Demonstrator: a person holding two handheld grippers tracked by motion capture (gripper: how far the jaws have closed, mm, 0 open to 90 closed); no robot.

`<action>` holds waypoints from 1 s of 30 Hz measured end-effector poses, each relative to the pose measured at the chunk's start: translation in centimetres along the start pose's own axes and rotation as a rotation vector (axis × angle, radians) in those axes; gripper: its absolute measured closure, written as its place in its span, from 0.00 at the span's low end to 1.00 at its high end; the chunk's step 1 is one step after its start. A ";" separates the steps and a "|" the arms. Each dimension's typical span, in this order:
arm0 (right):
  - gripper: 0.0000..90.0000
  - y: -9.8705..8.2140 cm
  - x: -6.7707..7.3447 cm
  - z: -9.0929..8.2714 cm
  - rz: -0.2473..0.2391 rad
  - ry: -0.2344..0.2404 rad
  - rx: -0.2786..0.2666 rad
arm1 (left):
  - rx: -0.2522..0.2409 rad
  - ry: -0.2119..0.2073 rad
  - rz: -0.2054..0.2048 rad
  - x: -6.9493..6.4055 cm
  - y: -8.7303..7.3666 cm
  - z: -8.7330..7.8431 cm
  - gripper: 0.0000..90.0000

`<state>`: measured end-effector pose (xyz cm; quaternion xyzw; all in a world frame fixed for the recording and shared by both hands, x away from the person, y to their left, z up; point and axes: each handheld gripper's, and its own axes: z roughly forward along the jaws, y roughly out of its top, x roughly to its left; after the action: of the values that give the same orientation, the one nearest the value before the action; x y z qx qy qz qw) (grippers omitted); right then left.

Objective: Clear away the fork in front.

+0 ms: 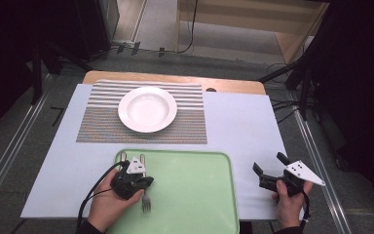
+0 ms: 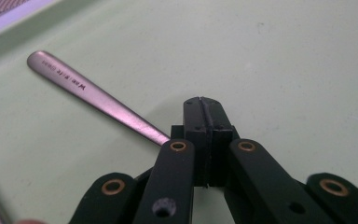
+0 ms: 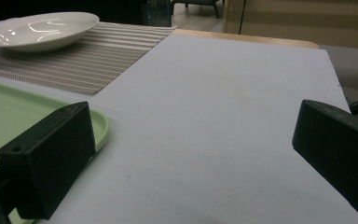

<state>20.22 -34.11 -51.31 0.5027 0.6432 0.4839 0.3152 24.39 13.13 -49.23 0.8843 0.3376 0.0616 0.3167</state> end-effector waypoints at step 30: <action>0.00 0.0 0.0 0.0 -0.001 0.000 0.006 | -0.037 0.013 -0.083 3.7 -1.1 -1.3 0.99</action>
<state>20.23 -34.09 -51.33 0.5033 0.6449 0.4818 0.3142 26.20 16.83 -49.22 0.8631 0.3747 0.0604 0.3332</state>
